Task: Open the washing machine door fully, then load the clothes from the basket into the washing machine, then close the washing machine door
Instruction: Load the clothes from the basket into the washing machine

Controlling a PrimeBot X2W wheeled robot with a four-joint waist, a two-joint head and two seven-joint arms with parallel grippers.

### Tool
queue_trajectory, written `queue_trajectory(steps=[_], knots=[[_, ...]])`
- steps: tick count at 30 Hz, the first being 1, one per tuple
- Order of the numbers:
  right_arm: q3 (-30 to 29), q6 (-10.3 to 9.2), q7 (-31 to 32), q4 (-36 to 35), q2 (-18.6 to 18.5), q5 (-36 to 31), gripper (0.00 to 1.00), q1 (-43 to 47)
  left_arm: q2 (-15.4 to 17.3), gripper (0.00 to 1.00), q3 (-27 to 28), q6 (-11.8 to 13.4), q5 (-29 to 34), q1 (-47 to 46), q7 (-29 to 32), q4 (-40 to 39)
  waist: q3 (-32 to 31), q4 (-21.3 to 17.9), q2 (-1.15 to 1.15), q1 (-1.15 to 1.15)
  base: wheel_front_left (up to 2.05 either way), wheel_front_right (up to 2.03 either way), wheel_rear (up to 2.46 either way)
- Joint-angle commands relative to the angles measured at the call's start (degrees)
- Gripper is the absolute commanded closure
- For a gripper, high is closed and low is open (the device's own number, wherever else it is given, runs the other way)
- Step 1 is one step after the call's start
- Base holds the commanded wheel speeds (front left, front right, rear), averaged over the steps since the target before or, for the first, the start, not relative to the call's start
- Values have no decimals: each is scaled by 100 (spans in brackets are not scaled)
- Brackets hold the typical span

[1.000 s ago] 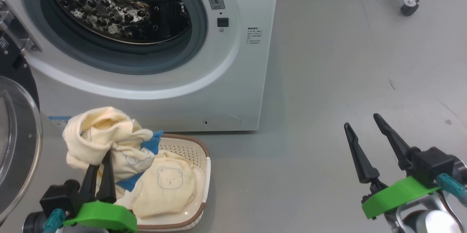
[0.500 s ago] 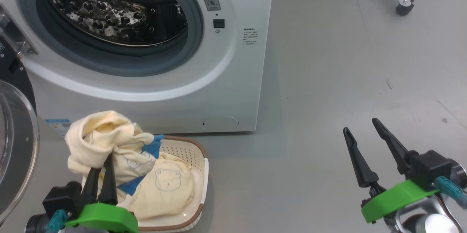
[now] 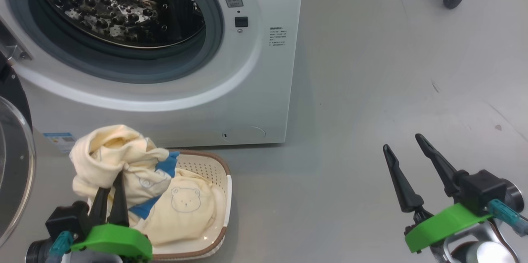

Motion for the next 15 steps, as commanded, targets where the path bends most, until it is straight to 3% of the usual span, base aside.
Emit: queue_trajectory(steps=[1, 15], knots=[[154, -16, 12, -239, -44, 40, 0, -179, 174, 100, 273, -30, -30, -415, -73, -108, 59, -39, 0, 0, 0, 0, 0], [347, -16, -104, -193, -44, 122, 0, -461, 393, 100, 599, -127, -390, -1401, 343, 567, 844, -361, 0, 0, 0, 0, 0]])
